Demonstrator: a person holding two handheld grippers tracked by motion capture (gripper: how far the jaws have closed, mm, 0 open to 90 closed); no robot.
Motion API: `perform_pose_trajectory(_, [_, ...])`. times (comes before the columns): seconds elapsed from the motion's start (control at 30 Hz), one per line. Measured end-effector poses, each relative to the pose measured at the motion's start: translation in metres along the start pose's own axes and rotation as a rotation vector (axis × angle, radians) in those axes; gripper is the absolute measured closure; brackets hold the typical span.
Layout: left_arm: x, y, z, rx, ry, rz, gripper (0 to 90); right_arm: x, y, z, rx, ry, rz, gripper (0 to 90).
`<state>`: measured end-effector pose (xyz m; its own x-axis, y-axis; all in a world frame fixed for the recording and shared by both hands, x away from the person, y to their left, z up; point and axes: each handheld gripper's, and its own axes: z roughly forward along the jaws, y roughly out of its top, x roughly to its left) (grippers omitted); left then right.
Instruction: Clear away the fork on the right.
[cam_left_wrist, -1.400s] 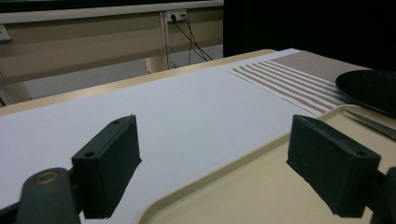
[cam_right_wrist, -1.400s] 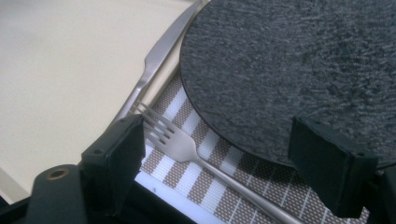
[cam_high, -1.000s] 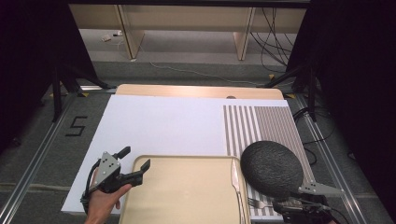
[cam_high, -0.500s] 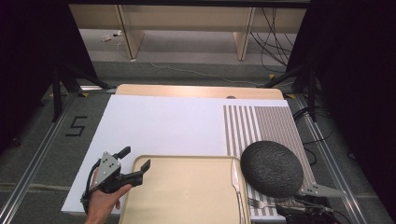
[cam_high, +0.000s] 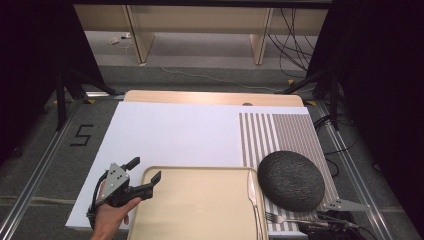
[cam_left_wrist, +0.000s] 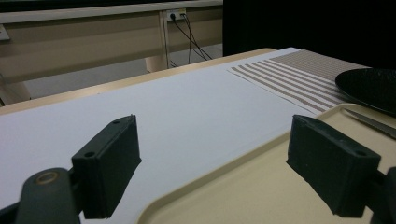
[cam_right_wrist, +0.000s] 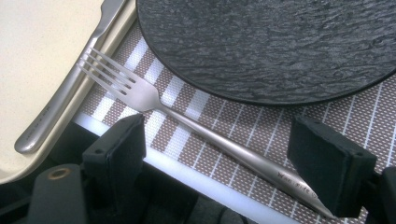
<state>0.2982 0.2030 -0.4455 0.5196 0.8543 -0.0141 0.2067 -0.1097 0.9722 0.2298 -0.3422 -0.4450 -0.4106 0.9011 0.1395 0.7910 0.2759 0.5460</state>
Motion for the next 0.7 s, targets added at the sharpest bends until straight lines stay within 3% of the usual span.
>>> perform_pose_trajectory(0.13, [0.000,0.000,0.000,0.002,-0.002,0.004,16.7,-0.002,-0.001,0.002,-0.013,-0.004,-0.004,20.6])
perform_pose_trajectory(0.17, [0.000,0.000,0.000,0.000,-0.003,0.002,16.7,0.000,-0.001,0.001,0.011,-0.003,0.028,20.6])
perform_pose_trajectory(0.23, [0.000,0.000,0.001,0.001,-0.004,0.002,16.7,0.001,-0.002,0.002,0.018,-0.007,0.037,20.7])
perform_pose_trajectory(0.33, [0.000,-0.001,0.001,0.003,-0.005,0.001,16.7,-0.002,-0.001,0.004,0.025,-0.014,-0.004,20.7])
perform_pose_trajectory(0.4, [-0.001,-0.001,0.001,0.003,-0.006,0.000,16.7,-0.002,-0.001,0.005,0.046,-0.018,0.004,21.1])
perform_pose_trajectory(0.47, [-0.001,-0.001,0.002,0.005,-0.006,0.004,16.7,-0.002,-0.002,0.010,0.013,-0.023,0.013,21.8])
perform_pose_trajectory(0.5, [-0.001,-0.001,0.002,0.006,-0.006,0.004,16.7,-0.006,-0.002,0.013,0.004,-0.026,-0.030,22.3])
perform_pose_trajectory(0.57, [-0.001,-0.002,0.003,0.002,-0.010,0.004,16.7,-0.004,-0.001,0.012,0.058,-0.025,-0.007,22.9])
perform_pose_trajectory(0.7, [-0.001,-0.001,0.003,0.010,-0.006,0.005,16.7,-0.003,0.003,0.014,0.110,-0.012,-0.049,24.2])
